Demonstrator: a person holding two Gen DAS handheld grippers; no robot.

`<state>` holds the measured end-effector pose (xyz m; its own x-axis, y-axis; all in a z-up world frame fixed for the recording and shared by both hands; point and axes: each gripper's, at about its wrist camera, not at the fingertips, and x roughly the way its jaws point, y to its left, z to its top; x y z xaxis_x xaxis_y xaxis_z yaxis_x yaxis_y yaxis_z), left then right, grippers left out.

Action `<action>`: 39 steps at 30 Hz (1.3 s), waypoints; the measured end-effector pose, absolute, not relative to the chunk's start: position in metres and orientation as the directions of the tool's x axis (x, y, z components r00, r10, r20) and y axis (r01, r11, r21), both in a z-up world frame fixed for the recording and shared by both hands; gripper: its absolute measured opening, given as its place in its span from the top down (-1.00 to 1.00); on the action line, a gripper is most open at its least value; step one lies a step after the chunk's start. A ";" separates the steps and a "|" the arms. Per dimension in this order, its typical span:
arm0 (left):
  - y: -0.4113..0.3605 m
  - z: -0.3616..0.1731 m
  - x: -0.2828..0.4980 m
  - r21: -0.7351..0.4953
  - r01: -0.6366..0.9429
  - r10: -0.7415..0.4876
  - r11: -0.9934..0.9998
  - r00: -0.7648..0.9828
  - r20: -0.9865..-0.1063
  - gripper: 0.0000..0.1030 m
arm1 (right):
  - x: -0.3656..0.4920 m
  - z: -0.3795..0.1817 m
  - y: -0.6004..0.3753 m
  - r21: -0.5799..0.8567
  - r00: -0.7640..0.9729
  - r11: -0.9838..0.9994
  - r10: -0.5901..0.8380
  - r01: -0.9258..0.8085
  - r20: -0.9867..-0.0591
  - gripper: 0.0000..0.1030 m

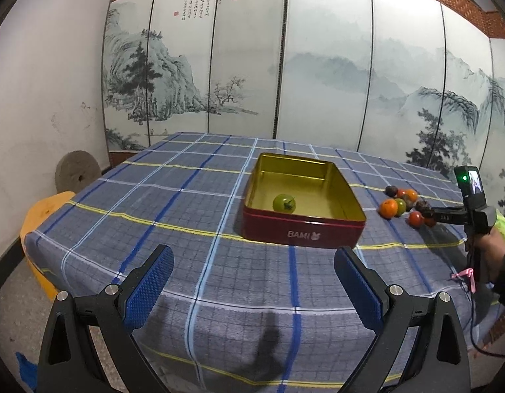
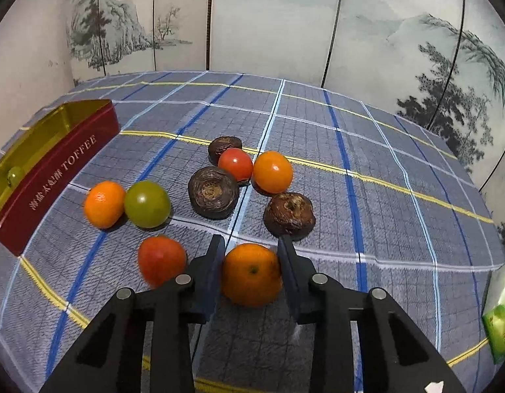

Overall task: Organize fruits
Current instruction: 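Grasp the mandarin orange with the right gripper, then lift the mandarin orange and carry it over the tin with the right gripper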

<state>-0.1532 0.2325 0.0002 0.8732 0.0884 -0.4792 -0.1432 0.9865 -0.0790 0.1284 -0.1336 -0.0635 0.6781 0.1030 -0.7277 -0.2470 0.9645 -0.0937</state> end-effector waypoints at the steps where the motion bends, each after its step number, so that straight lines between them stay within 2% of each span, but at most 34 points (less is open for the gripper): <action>1: 0.231 0.000 -0.155 -0.080 -0.139 0.084 0.987 0.873 -0.481 -0.91 | 0.125 -0.062 -0.136 -0.088 0.681 0.965 0.108 -0.247 -0.724 0.43; 5: 0.228 -0.001 -0.161 -0.087 -0.138 0.079 0.987 0.873 -0.481 -0.91 | 0.110 -0.058 -0.140 -0.084 0.687 0.961 0.125 -0.262 -0.715 0.45; 7: 0.229 -0.002 -0.163 -0.095 -0.139 0.076 0.986 0.870 -0.487 -0.91 | 0.108 -0.059 -0.140 -0.087 0.685 0.961 0.122 -0.262 -0.719 0.36; 8: 0.229 -0.002 -0.164 -0.098 -0.141 0.076 0.985 0.869 -0.489 -0.91 | 0.110 -0.060 -0.139 -0.091 0.678 0.960 0.119 -0.267 -0.725 0.27; 9: 0.229 -0.001 -0.166 -0.101 -0.144 0.077 0.984 0.869 -0.488 -0.91 | 0.115 -0.065 -0.135 -0.105 0.660 0.956 0.108 -0.274 -0.743 -0.02; 10: 0.229 0.000 -0.168 -0.102 -0.146 0.079 0.984 0.872 -0.484 -0.91 | 0.118 -0.070 -0.133 -0.117 0.642 0.952 0.099 -0.285 -0.760 -0.18; 11: 0.229 0.002 -0.171 -0.101 -0.149 0.084 0.984 0.876 -0.475 -0.91 | 0.121 -0.075 -0.130 -0.115 0.615 0.947 0.100 -0.300 -0.782 -0.22; 13: 0.230 0.003 -0.175 -0.097 -0.155 0.093 0.983 0.881 -0.464 -0.91 | 0.120 -0.068 -0.133 -0.086 0.645 0.949 0.139 -0.304 -0.751 -0.01; 14: 0.231 0.003 -0.176 -0.098 -0.159 0.096 0.982 0.880 -0.466 -0.91 | 0.120 -0.067 -0.133 -0.084 0.645 0.949 0.140 -0.303 -0.752 0.25; 15: 0.232 0.002 -0.176 -0.103 -0.162 0.095 0.982 0.876 -0.472 -0.91 | 0.121 -0.070 -0.133 -0.090 0.635 0.950 0.128 -0.299 -0.762 0.36; 21: 0.231 -0.004 -0.176 -0.108 -0.159 0.087 0.981 0.867 -0.490 -0.91 | 0.108 -0.064 -0.133 -0.063 0.652 0.947 0.168 -0.316 -0.739 0.40; 29: 0.226 -0.013 -0.177 -0.095 -0.170 0.098 0.981 0.851 -0.516 -0.91 | 0.104 -0.038 -0.123 -0.116 0.711 0.946 0.144 -0.303 -0.688 0.40; 39: 0.229 -0.027 -0.191 -0.077 -0.205 0.128 0.976 0.818 -0.561 -0.91 | 0.126 -0.003 -0.052 -0.110 0.741 0.924 0.219 -0.367 -0.635 0.40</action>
